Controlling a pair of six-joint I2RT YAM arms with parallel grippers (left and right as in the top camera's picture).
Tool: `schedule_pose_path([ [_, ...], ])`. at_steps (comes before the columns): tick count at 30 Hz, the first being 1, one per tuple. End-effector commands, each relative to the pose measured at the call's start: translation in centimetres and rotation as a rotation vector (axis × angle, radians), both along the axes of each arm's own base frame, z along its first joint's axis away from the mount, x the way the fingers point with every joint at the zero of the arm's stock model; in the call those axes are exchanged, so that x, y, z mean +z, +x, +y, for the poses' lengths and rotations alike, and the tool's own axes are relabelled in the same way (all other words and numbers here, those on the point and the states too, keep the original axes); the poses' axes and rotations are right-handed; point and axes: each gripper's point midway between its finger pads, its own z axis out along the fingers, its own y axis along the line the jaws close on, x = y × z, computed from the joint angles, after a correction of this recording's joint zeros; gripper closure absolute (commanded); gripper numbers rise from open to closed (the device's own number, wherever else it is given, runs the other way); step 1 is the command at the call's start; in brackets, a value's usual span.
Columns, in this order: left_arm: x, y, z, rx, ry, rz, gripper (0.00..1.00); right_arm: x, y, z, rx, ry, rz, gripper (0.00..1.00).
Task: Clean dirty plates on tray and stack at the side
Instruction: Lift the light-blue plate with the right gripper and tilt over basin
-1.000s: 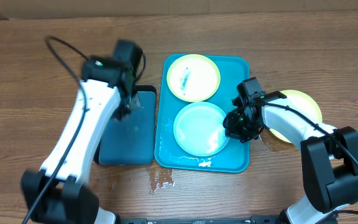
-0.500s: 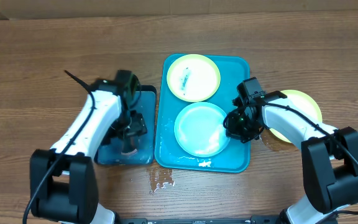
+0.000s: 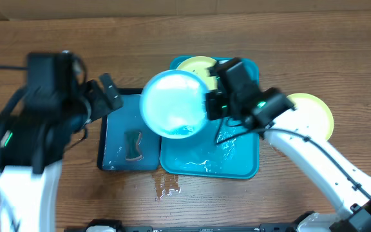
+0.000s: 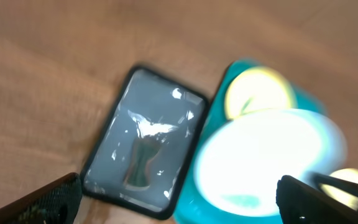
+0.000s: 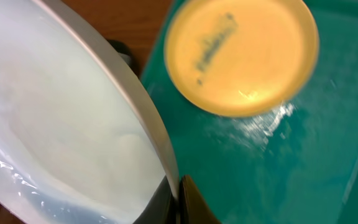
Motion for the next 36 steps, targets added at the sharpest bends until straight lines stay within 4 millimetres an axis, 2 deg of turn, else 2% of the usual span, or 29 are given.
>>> schedule_pose_path([
  [1, 4.3, -2.7, -0.1, -0.022, -0.014, -0.153, 0.00, 1.4, 0.3, 2.8, -0.016, -0.051, -0.152, 0.96],
  [6, 7.2, -6.4, 0.2, -0.020, -0.019, -0.285, 0.00, 1.2, -0.1, 7.4, 0.012, -0.077, -0.285, 0.96],
  [10, 8.0, -8.0, 0.4, -0.020, -0.022, -0.330, 0.00, 0.0, -0.3, 9.5, 0.010, -0.116, -0.340, 0.96],
  [12, 8.2, -8.3, 0.4, -0.020, -0.023, -0.340, 0.00, 0.1, -0.3, 9.6, -0.012, -0.144, -0.381, 0.96],
  [15, 8.2, -8.3, 0.4, -0.020, -0.023, -0.340, 0.00, 1.4, -0.7, 9.8, -0.055, -0.178, -0.464, 0.96],
  [18, 8.2, -8.3, 0.4, -0.020, -0.023, -0.340, 0.00, 2.9, -1.9, 9.9, -0.103, -0.242, -0.568, 0.96],
  [26, 8.2, -8.3, 0.4, -0.020, -0.023, -0.339, 0.00, 4.9, -4.0, 10.0, -0.147, -0.336, -0.707, 0.96],
  [36, 8.2, -8.3, 0.4, -0.020, -0.023, -0.339, 0.00, 5.5, -5.0, 9.9, -0.152, -0.374, -0.748, 0.96],
])
